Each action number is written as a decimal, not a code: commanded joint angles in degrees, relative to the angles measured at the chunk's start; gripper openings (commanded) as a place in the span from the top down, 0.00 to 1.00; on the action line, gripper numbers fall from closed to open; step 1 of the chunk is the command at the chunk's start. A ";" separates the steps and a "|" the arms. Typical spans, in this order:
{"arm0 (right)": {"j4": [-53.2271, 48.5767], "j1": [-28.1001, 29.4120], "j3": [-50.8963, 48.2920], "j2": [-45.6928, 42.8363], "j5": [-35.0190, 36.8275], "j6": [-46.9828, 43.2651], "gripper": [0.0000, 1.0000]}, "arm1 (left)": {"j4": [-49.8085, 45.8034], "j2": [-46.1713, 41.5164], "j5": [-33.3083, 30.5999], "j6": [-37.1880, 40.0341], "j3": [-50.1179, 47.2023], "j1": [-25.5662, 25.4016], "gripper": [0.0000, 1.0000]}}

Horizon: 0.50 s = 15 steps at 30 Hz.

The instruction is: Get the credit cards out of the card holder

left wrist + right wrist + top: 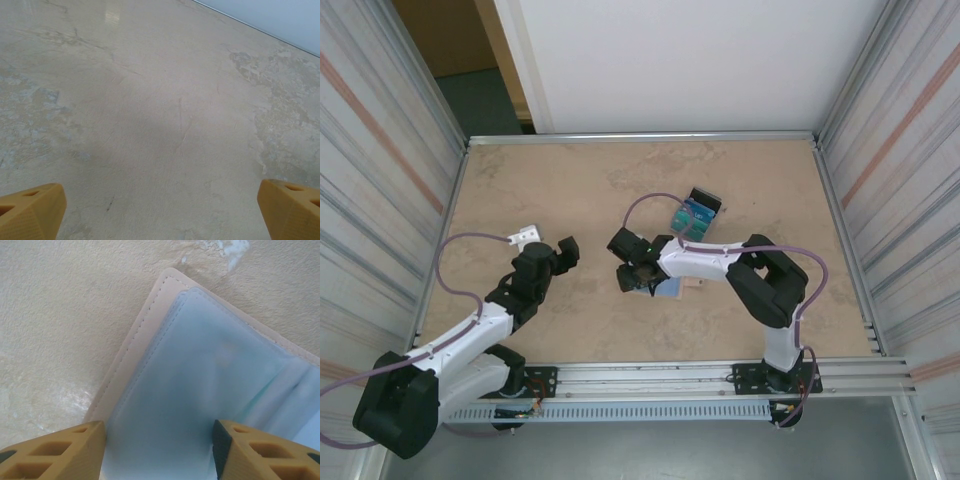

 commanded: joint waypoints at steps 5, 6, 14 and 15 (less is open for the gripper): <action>0.93 -1.79 -4.48 -3.49 -4.58 -4.70 0.47 | -1.06 -1.44 0.58 0.51 1.11 0.50 0.01; 0.89 -1.92 -4.72 -3.91 -4.57 -5.18 0.47 | -1.30 -1.78 0.56 0.65 1.11 0.48 0.01; -1.96 -2.30 -4.86 -6.53 0.03 -5.57 0.60 | -1.73 -3.86 0.89 1.51 1.12 0.53 0.01; -2.60 -2.29 -4.73 -6.59 1.04 -5.32 0.61 | -1.77 -3.85 0.94 1.60 1.19 0.48 0.01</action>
